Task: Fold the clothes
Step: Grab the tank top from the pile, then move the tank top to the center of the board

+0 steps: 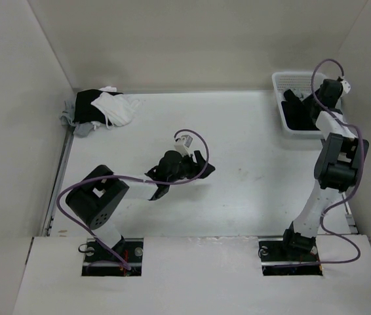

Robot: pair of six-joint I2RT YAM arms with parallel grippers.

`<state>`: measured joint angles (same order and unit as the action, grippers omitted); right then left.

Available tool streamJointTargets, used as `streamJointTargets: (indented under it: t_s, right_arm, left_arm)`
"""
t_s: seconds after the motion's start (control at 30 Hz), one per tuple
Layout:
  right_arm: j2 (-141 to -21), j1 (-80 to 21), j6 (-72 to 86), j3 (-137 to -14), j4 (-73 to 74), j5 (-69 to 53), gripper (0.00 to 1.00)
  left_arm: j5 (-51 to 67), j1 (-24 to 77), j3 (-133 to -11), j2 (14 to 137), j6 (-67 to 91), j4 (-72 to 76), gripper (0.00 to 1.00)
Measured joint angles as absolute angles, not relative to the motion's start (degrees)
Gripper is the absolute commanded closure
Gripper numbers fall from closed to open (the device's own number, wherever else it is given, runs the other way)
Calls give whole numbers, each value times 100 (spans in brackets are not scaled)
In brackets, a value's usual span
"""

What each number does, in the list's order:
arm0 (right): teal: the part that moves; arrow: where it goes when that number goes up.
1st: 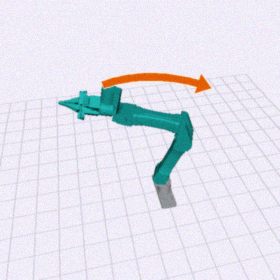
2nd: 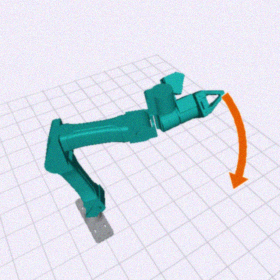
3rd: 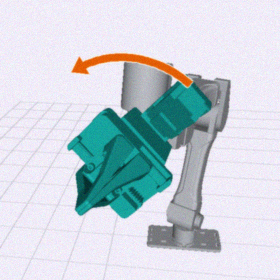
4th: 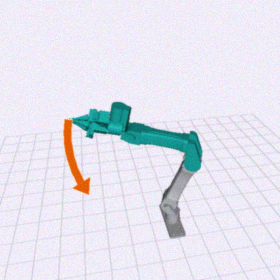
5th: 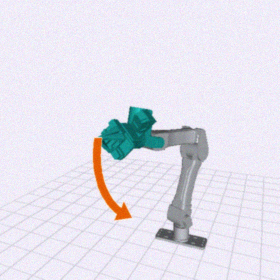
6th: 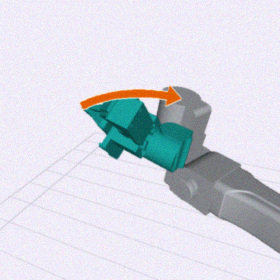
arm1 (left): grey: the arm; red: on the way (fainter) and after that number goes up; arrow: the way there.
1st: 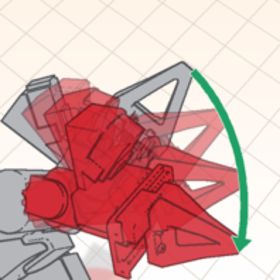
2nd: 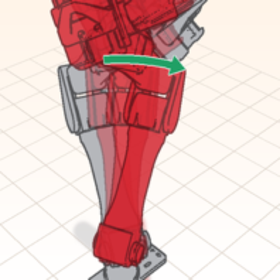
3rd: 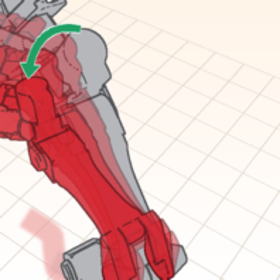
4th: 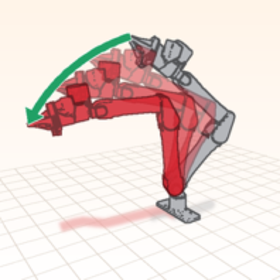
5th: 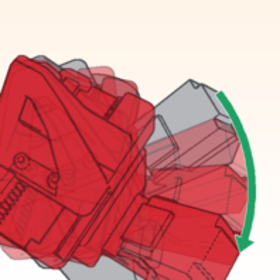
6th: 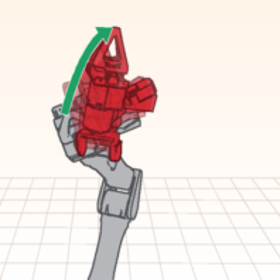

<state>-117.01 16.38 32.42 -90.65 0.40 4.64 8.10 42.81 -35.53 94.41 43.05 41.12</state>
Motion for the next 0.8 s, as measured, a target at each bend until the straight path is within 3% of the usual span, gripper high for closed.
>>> streamJointTargets:
  t_s: [0.27,0.43,0.63,0.8]
  right_arm:
    - [-8879,1308,3610,-8254,-687,351,100]
    - [-7146,185,3634,-8436,-1039,108,100]
    - [-6169,-1262,3142,-9452,-1500,-158,100]
    - [-5769,-2169,2689,-9572,-1686,-233,100]
  left_arm:
    - [812,4235,-3553,9441,4327,4158,43]
    - [794,4060,-3538,9439,4397,4200,44]
    - [637,3437,-3168,9113,4628,4213,44]
    - [233,2814,-2696,7804,4821,4077,42]
